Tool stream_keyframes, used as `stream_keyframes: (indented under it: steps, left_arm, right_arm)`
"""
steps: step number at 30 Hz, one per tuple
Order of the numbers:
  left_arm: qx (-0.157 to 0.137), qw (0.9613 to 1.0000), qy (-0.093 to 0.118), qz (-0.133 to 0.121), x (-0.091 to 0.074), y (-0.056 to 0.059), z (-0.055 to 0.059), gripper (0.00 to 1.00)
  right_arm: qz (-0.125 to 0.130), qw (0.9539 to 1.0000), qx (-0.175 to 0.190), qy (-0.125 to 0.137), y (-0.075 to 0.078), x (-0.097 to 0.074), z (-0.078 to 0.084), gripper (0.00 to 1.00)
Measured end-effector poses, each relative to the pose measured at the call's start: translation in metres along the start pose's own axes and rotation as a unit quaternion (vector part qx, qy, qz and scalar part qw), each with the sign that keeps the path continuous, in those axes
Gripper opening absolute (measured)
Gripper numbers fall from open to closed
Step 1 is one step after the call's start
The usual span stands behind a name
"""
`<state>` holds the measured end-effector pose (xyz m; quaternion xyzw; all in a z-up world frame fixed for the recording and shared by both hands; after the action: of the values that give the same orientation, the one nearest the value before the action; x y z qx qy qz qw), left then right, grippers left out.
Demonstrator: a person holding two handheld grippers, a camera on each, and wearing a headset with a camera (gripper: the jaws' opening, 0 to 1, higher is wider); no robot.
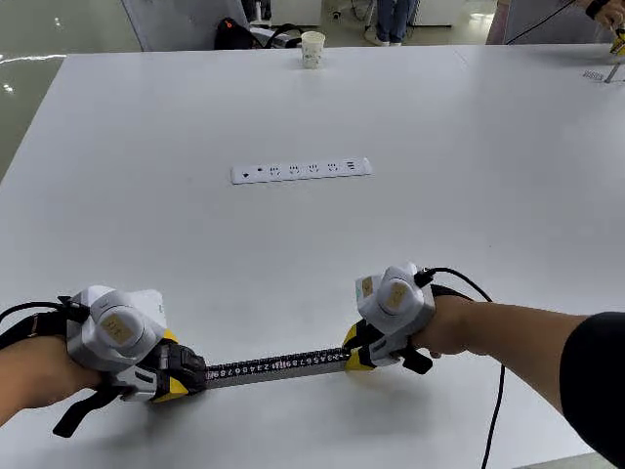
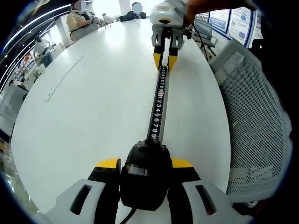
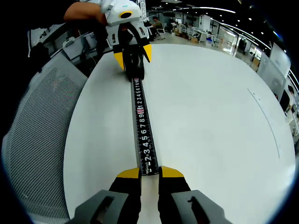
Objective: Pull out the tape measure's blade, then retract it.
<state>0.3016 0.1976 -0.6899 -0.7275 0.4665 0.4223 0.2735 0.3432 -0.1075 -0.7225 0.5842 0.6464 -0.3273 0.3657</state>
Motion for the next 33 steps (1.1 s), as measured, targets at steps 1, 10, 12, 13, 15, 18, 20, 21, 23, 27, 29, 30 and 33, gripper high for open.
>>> stream_keyframes:
  steps: [1,10,12,13,15,18,20,21,23,27,29,30,33]
  left_arm:
    - [0.0,1.0,0.0,0.0,0.0,0.0,0.0,0.34]
    - [0.0,1.0,0.0,-0.002,0.0,0.001,0.0,0.34]
    - [0.0,1.0,0.0,-0.002,-0.001,0.002,-0.001,0.34]
    - [0.0,1.0,0.0,-0.002,-0.001,0.002,-0.001,0.34]
    - [0.0,1.0,0.0,-0.002,-0.001,0.002,-0.001,0.34]
    - [0.0,1.0,0.0,-0.002,-0.001,0.002,-0.001,0.34]
    - [0.0,1.0,0.0,-0.002,-0.001,0.002,-0.001,0.34]
    - [0.0,1.0,0.0,-0.002,-0.001,0.002,-0.001,0.34]
    - [0.0,1.0,0.0,-0.002,-0.001,0.002,-0.002,0.34]
    - [-0.001,1.0,0.0,-0.002,-0.001,0.003,-0.002,0.34]
    - [-0.001,1.0,0.0,-0.002,-0.001,0.003,-0.002,0.34]
    - [-0.001,1.0,0.0,-0.002,-0.001,0.003,-0.002,0.34]
    - [-0.001,1.0,0.0,-0.002,-0.001,0.002,-0.002,0.34]
  right_arm:
    - [0.0,1.0,0.0,0.0,0.001,0.0,0.001,0.09]
    - [0.002,1.0,0.005,-0.003,-0.001,-0.004,0.006,0.09]
    - [0.002,1.0,0.006,-0.004,-0.001,-0.004,0.008,0.09]
    - [0.003,1.0,0.006,-0.005,-0.001,-0.005,0.008,0.09]
    - [0.004,1.0,0.004,-0.006,-0.002,-0.006,0.009,0.09]
    - [0.005,1.0,0.005,-0.007,-0.002,-0.008,0.011,0.09]
    - [0.005,0.9999,0.005,-0.007,-0.002,-0.009,0.013,0.09]
    - [0.005,0.9999,0.006,-0.007,-0.002,-0.009,0.013,0.09]
    - [0.006,0.9999,0.007,-0.007,-0.002,-0.01,0.014,0.09]
    - [0.006,0.9999,0.009,-0.008,-0.002,-0.011,0.015,0.09]
    - [0.006,0.9999,0.009,-0.008,-0.002,-0.012,0.016,0.09]
    - [0.006,0.9999,0.009,-0.009,-0.002,-0.012,0.017,0.09]
    - [0.006,0.9999,0.01,-0.011,-0.002,-0.013,0.019,0.09]
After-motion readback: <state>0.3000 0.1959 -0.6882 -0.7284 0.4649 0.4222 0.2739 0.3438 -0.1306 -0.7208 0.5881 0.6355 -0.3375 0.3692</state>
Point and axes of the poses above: the centre of the closed fingertips' face, and the gripper's own axes: x roughly forward along the fingers, y roughly to its right, z roughly out of its underside, the point moved 10 cm from there along -x, roughly backward along the fingers, and after that the axes turned 7 degrees about -x, right-handed, at the moved point
